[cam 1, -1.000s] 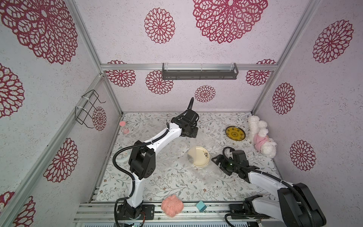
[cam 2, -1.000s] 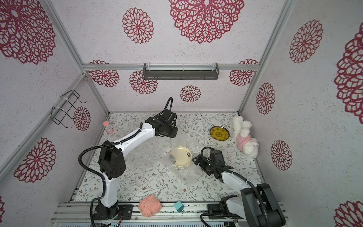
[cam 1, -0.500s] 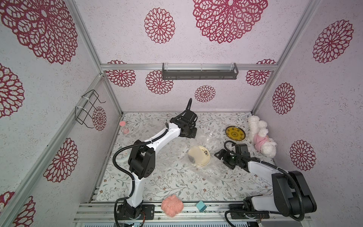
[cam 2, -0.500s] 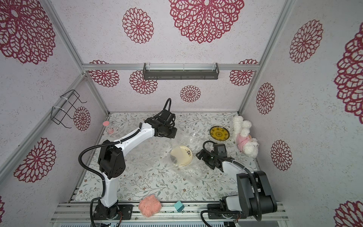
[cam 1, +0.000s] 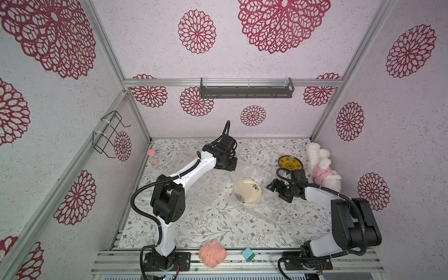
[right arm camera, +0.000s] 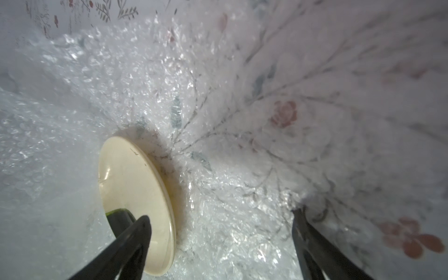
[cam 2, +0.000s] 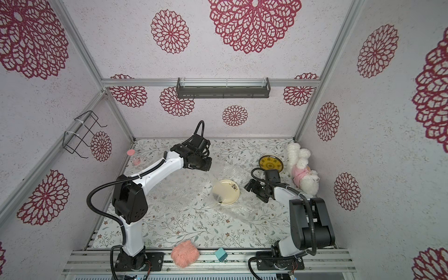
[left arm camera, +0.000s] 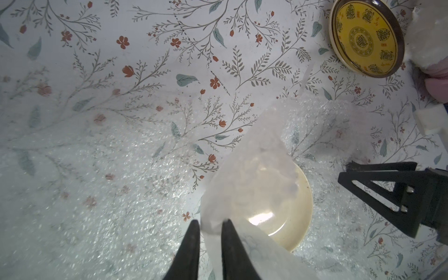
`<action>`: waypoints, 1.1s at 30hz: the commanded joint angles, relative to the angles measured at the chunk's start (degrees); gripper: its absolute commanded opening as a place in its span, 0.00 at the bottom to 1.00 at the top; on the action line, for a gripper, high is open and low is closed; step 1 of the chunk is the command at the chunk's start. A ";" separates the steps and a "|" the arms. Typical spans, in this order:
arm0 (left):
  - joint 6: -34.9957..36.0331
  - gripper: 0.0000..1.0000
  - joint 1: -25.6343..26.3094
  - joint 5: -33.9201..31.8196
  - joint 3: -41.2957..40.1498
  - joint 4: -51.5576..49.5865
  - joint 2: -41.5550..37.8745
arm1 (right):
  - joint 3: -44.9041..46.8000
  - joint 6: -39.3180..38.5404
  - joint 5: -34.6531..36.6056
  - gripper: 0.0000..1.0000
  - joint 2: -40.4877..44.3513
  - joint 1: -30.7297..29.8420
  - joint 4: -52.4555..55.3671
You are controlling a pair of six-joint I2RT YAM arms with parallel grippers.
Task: Unpack dinner plates from bubble wrap
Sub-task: Unwrap the bubble wrap at the center of the board, then pick up the plate from the bubble wrap.
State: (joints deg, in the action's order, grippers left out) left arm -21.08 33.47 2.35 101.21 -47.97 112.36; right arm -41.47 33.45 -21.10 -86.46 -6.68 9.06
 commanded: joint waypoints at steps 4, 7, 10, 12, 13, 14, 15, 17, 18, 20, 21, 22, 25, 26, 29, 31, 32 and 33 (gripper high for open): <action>1.72 0.27 -3.08 0.69 -2.55 -0.81 -3.01 | -3.71 -3.64 1.67 0.92 -1.13 0.26 4.87; 2.31 0.27 -4.24 1.05 -3.30 -0.99 -2.50 | -4.82 -4.16 1.64 0.92 -1.43 0.26 5.57; 1.68 0.28 -4.79 2.04 -3.27 -1.90 -2.46 | -5.10 -3.95 0.68 0.92 -1.39 0.10 5.18; 0.95 0.31 -4.81 2.62 -3.59 -1.89 -3.40 | -5.17 -3.87 0.45 0.91 -1.35 -0.10 5.16; 0.42 0.37 -4.81 2.99 -4.01 -1.66 -4.38 | -5.16 -3.97 0.45 0.91 -1.28 -0.16 5.09; -0.12 0.45 -4.82 3.26 -4.49 -1.24 -5.52 | -5.12 -4.00 0.36 0.91 -1.26 -0.13 5.16; -0.62 0.52 -4.78 3.81 -5.26 -0.61 -7.02 | -5.11 -4.17 0.36 0.91 -1.13 -0.13 5.31; -1.73 0.70 -4.80 3.92 -7.00 1.04 -10.32 | -4.90 -4.18 0.28 0.91 -0.76 -0.18 5.24; -2.03 0.80 -4.80 3.87 -7.96 2.09 -11.95 | -4.69 -4.10 0.11 0.91 -0.45 -0.17 5.19; -2.69 0.91 -4.75 4.39 -8.95 2.50 -13.98 | -4.50 -3.97 -0.21 0.91 0.11 -0.18 5.18; -2.91 0.96 -4.74 4.68 -9.47 2.40 -14.81 | -4.35 -3.92 -0.38 0.91 0.55 -0.13 5.26; -2.97 1.00 -4.76 5.33 -9.98 2.28 -15.37 | -4.29 -3.85 -0.52 0.91 1.03 -0.17 5.27; -3.34 0.97 -4.82 5.48 -12.39 1.99 -16.24 | -4.06 -3.62 -1.68 0.91 2.46 -0.17 5.35; -3.51 0.97 -4.80 5.36 -13.19 2.00 -16.36 | -3.93 -3.35 -1.98 0.91 2.96 -0.26 5.27; -4.26 0.97 -4.81 6.06 -15.72 2.59 -16.79 | -3.67 -2.79 -2.26 0.92 5.13 -0.35 5.39; -5.07 0.97 -4.77 6.75 -17.65 4.12 -17.65 | -3.21 -2.40 -3.09 0.92 6.73 -0.51 4.96; -5.33 0.97 -4.81 7.09 -18.51 4.89 -18.06 | -2.84 -2.06 -3.63 0.93 7.40 -0.53 4.43; -5.70 0.97 -4.75 7.52 -19.47 5.77 -18.45 | -2.26 -1.46 -4.23 0.94 8.10 -0.69 3.73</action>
State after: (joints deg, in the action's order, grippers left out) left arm -25.02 28.56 8.40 83.13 -45.36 95.09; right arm -44.58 30.94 -23.11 -81.01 -6.98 13.28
